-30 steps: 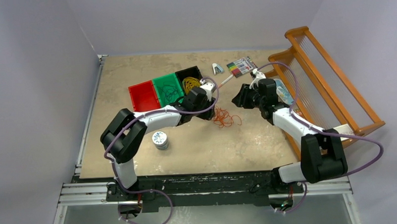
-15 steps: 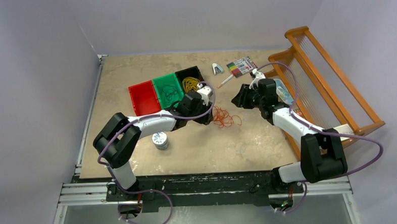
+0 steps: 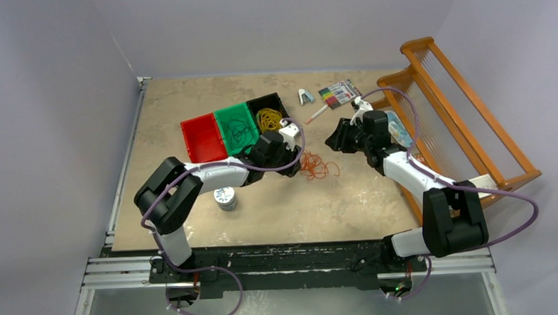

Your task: Untangle the cables

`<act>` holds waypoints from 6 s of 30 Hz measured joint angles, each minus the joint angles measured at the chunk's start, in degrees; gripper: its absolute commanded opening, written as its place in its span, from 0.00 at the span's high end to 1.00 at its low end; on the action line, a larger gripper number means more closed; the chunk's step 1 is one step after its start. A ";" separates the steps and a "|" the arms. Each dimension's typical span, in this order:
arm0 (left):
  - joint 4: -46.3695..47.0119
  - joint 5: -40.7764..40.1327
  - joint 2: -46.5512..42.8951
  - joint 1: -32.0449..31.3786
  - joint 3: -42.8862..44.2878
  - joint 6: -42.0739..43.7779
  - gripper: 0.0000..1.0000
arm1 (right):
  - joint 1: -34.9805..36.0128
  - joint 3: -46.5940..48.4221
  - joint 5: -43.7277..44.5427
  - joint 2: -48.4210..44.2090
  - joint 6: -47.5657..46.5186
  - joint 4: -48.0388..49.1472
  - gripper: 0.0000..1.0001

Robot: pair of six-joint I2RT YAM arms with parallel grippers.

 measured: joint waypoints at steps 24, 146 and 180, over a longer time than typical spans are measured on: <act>0.50 -5.33 -0.22 0.00 1.16 2.45 1.00 | 0.00 -0.28 -1.14 -0.61 -0.76 2.54 0.49; -16.00 -37.42 -26.75 25.83 -8.59 -13.55 1.00 | 29.29 64.35 -15.08 43.69 -13.99 1.81 1.00; -11.32 -32.37 -37.68 31.30 -15.52 -22.97 0.57 | 30.01 74.55 -17.99 55.15 -12.70 -0.02 1.00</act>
